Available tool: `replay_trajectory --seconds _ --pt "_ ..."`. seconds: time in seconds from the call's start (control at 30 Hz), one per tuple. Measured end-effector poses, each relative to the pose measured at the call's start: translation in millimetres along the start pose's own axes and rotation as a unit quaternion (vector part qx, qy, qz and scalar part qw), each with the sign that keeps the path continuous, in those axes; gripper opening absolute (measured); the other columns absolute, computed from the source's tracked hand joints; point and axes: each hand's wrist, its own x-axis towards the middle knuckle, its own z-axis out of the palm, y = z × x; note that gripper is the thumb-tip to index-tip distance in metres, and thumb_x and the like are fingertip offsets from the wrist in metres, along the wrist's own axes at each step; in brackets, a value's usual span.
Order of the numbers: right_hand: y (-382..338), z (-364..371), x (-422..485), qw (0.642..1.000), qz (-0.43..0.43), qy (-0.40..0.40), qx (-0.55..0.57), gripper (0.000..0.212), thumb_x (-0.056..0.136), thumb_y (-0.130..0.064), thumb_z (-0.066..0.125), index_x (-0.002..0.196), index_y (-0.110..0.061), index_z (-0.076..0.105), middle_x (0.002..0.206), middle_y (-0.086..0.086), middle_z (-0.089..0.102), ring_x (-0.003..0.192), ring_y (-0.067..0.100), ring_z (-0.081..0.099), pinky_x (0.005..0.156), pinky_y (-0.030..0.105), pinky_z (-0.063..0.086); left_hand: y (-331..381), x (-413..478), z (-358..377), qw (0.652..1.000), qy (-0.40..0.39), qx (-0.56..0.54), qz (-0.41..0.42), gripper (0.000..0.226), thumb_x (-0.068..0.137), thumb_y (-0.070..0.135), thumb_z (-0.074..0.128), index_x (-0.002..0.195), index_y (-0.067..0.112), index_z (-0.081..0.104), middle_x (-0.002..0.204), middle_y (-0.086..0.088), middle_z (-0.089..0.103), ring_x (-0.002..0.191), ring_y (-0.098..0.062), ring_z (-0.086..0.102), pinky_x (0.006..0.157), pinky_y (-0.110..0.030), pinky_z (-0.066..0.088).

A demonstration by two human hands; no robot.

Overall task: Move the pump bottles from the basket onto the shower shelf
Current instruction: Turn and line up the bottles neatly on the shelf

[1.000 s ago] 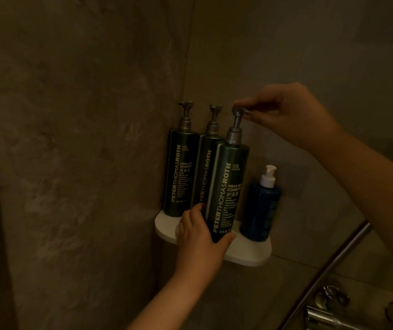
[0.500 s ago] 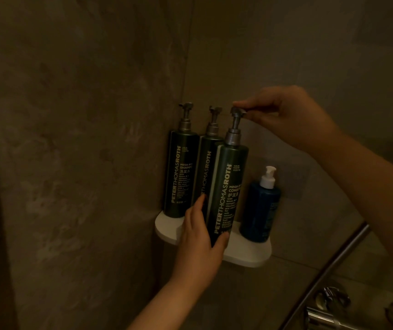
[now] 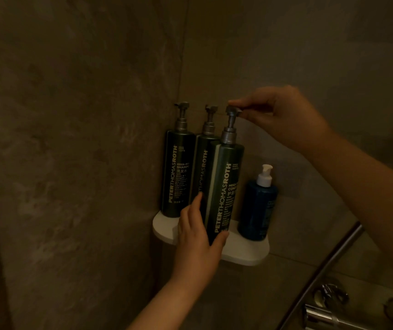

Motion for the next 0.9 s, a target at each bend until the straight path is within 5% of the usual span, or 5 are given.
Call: replay_trajectory --seconds 0.17,0.57,0.9 --pt "1.9 1.2 -0.8 1.0 -0.002 0.009 0.024 0.029 0.087 -0.013 0.063 0.114 -0.023 0.063 0.1 -0.012 0.065 0.092 -0.006 0.061 0.087 0.01 0.046 -1.7 0.7 -1.3 1.0 -0.012 -0.008 -0.003 0.091 0.08 0.03 0.069 0.138 0.05 0.002 0.141 0.02 0.017 0.131 -0.001 0.021 0.107 -0.026 0.02" --pt "1.2 3.7 -1.4 1.0 0.004 0.021 -0.005 0.028 0.088 -0.011 0.062 0.114 -0.02 0.066 0.103 -0.006 0.067 0.097 0.008 0.063 0.09 0.023 0.049 -0.8 -0.4 2.7 1.0 0.008 0.02 0.003 0.092 0.081 0.031 0.068 0.134 0.052 -0.003 0.141 0.016 0.018 0.129 0.0 0.02 0.106 -0.025 0.018" --pt "1.4 5.8 -2.8 1.0 0.011 0.025 0.002 0.028 0.088 -0.01 0.06 0.114 -0.02 0.066 0.104 -0.007 0.066 0.097 0.006 0.062 0.089 0.016 0.047 -1.5 -1.3 2.4 1.0 0.008 0.019 0.014 0.092 0.081 0.031 0.068 0.128 0.058 -0.006 0.14 0.017 0.018 0.128 0.001 0.019 0.106 -0.024 0.019"
